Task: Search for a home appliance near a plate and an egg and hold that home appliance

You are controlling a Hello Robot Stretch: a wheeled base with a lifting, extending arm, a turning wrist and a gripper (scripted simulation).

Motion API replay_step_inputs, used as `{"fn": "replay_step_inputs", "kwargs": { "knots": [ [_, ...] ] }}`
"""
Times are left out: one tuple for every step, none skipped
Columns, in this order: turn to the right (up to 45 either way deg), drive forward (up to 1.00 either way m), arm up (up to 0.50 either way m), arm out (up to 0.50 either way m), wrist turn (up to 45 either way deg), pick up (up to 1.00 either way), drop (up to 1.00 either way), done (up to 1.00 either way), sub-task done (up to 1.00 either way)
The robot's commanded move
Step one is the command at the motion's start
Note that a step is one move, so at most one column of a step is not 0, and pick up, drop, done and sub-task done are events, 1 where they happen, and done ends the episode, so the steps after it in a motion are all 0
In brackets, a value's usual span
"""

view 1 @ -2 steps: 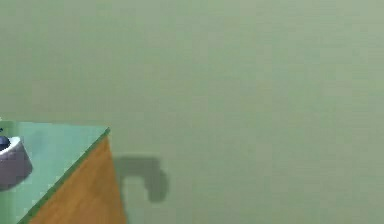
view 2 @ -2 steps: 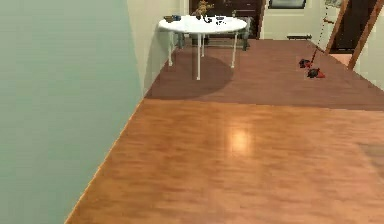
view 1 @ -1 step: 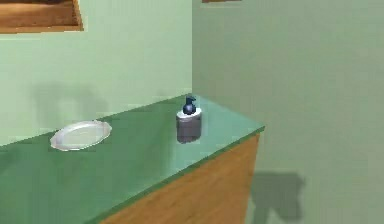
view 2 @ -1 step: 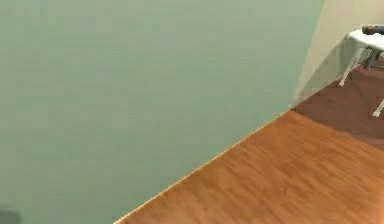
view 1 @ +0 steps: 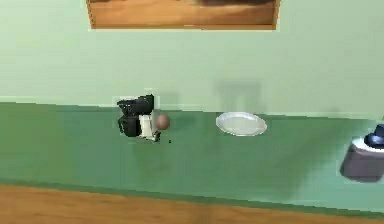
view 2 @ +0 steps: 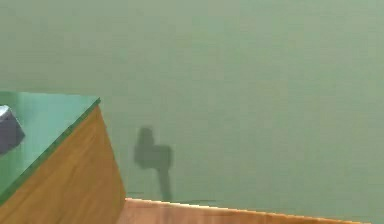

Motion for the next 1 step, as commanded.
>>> {"fn": "replay_step_inputs", "kwargs": {
  "knots": [
    [-45.0,0.00,0.00,0.00,0.0,0.00,0.00,0.00,0.00]
  ]
}}
